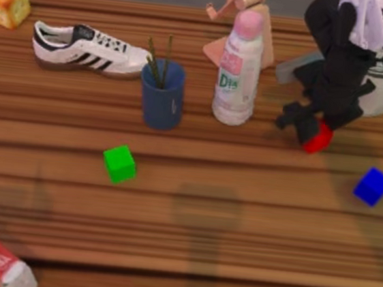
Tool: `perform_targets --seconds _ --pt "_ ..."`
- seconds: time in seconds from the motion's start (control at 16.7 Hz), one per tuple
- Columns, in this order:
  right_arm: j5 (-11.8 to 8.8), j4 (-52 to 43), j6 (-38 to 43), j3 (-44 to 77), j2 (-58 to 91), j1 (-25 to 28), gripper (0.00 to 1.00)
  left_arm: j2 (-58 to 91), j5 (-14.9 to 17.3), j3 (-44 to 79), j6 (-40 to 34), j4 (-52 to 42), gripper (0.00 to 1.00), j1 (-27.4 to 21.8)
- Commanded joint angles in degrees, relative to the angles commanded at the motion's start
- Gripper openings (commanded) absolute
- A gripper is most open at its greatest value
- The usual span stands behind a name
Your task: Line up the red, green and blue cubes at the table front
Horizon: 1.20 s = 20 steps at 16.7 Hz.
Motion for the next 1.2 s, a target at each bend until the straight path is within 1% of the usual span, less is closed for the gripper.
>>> perform_targets --seconds 0.3,0.66,0.78,0.96,1.08,1.2 --pt "-0.03 -10.51 -0.11 7.94 -1.97 0.40 0.00 0.00 0.00 0.00 0.00 0.00 1.00 0.00" --pt "-0.04 -11.39 0.05 8.82 -2.16 0.27 0.00 0.00 0.00 0.00 0.00 0.00 1.00 0.00" --pt "0.02 -11.72 1.86 9.38 -1.86 1.56 0.00 0.00 0.00 0.00 0.00 0.00 1.00 0.00" --pt "0.26 -12.70 9.07 10.82 -1.20 5.93 0.00 0.00 0.00 0.00 0.00 0.00 1.00 0.00" --pt "0.48 -13.62 16.87 11.81 -0.72 10.03 0.00 0.00 0.00 0.00 0.00 0.00 1.00 0.00" --pt "0.69 -14.65 26.60 12.62 -0.32 14.82 0.00 0.00 0.00 0.00 0.00 0.00 1.00 0.00"
